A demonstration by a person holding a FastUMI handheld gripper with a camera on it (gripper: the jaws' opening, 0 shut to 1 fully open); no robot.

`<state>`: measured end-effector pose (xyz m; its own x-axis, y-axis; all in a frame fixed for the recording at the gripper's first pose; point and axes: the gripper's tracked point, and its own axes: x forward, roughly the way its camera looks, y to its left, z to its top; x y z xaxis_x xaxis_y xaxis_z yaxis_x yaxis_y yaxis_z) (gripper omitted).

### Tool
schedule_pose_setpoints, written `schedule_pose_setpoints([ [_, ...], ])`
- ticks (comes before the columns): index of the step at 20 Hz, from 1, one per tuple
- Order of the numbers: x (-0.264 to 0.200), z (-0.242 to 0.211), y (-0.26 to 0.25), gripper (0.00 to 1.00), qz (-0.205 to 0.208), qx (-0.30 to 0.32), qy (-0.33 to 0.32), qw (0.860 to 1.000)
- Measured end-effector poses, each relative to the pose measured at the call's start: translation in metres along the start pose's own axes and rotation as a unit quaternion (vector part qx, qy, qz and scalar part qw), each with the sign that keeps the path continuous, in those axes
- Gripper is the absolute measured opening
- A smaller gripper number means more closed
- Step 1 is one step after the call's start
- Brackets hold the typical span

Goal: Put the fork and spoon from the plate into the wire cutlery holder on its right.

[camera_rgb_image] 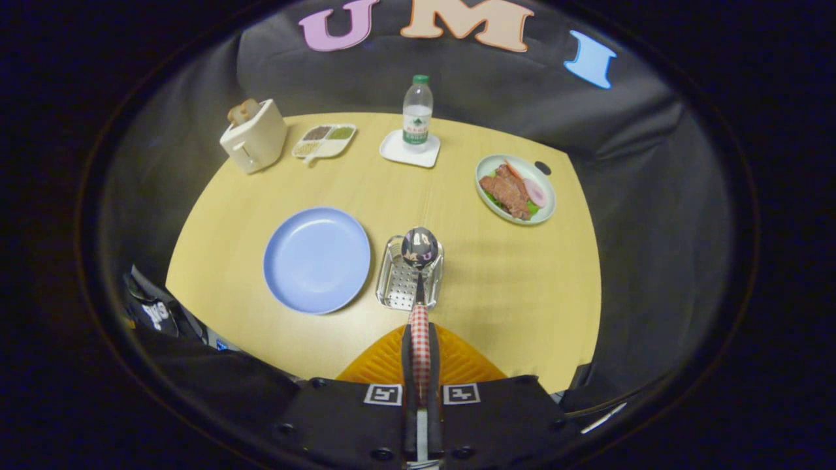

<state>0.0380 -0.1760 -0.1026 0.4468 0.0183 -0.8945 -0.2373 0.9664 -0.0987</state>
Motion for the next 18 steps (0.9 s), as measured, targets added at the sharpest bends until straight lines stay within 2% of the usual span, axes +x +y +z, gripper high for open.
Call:
schedule_pose_setpoints([
  [6,0.026,-0.008,-0.005,0.09,0.044,-0.044,0.054,0.997],
  [13,0.044,-0.012,0.001,0.09,0.078,-0.092,0.122,0.985],
  [18,0.057,-0.012,0.000,0.10,0.081,-0.108,0.148,0.980],
])
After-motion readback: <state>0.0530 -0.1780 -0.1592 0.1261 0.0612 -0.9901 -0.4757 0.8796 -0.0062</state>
